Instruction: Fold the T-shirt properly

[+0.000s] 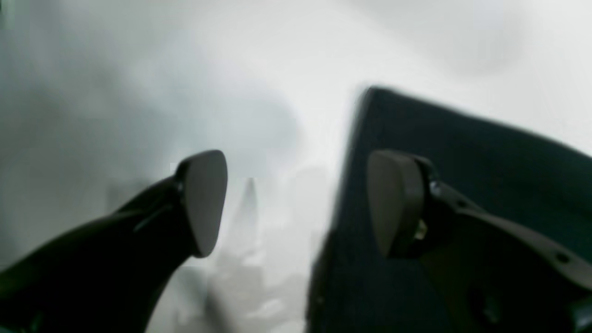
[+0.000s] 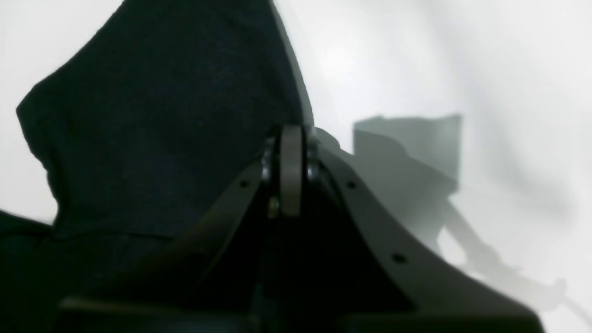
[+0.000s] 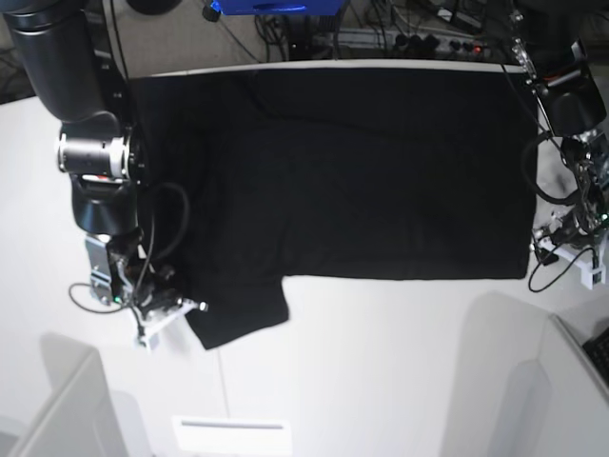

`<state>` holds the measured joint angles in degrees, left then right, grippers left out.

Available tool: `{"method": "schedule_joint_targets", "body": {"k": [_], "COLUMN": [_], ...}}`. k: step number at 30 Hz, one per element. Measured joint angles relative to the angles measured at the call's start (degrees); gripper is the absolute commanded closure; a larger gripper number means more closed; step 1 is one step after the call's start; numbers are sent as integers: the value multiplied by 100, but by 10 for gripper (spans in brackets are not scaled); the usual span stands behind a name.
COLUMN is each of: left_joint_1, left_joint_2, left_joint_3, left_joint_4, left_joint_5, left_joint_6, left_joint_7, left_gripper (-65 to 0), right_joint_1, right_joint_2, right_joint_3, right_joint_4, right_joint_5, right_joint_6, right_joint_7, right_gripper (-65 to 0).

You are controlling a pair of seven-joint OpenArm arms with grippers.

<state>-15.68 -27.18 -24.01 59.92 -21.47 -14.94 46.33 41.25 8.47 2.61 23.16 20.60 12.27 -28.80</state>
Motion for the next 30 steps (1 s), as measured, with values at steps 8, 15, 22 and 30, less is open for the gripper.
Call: {"method": "schedule_joint_targets", "body": {"k": [8,15,22,30], "left_joint_1": [-717,-1276,-1401,-1399], "left_joint_2": [15,28,-4,20], "left_joint_3": [761,1338,1346,1351], "left_joint_4": [-1106,-1926,-2262,-2295], "left_joint_5": [-83,-116,-42,-37], "left_joint_6": [-31,-37,-11,-13], "left_joint_7": [-710,-1036,-1034,-1080], "left_gripper": [-444,-444,-439,-426], "right_joint_1": [2,4,9,9], "right_joint_2": [4,13,15,13], "right_joint_3": [0,0,0,0], "right_joint_4": [2,2,2,2], "right_joint_5": [0,11,-4,-4], "right_joint_6": [15,20,17,17], "right_joint_7": [-24,-20,-28,-28], "right_gripper": [0,0,0,0]}}
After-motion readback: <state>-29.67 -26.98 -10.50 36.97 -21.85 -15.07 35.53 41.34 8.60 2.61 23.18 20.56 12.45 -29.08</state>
